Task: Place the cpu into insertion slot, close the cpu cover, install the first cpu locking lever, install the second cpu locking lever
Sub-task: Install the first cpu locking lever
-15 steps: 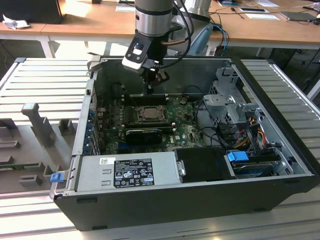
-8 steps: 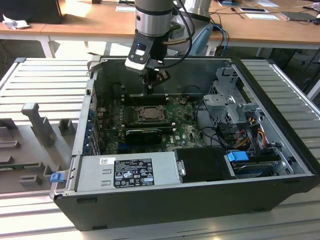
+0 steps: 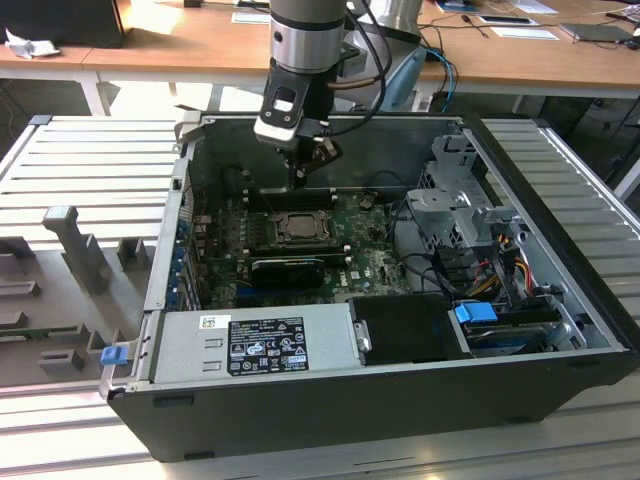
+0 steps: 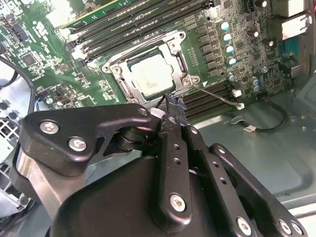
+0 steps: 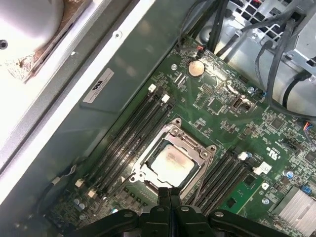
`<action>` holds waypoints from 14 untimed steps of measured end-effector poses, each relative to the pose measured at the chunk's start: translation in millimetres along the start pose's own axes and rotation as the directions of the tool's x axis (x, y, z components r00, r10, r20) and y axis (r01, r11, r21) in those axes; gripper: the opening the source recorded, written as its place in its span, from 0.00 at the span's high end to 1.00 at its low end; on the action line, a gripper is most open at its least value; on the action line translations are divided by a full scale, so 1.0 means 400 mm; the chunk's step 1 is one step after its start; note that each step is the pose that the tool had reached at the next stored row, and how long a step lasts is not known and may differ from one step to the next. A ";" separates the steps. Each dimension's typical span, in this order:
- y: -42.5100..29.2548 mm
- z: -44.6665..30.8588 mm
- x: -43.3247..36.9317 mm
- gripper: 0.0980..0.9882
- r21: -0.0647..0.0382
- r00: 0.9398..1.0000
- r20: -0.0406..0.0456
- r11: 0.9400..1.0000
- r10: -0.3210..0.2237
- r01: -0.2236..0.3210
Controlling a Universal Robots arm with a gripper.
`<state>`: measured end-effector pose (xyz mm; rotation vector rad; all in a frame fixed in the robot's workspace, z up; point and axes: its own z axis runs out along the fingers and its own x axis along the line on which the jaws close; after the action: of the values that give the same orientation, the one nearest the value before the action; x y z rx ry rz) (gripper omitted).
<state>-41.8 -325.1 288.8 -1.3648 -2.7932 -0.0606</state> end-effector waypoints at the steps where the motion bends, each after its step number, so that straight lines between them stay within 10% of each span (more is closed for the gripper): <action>1: 0.000 0.000 0.000 0.99 0.000 1.000 0.000 1.000 -0.004 0.004; 14: 0.000 0.000 0.000 0.99 0.004 0.995 -0.002 0.995 -0.096 0.096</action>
<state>-41.8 -325.1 288.8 -1.2280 -2.8540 -0.0581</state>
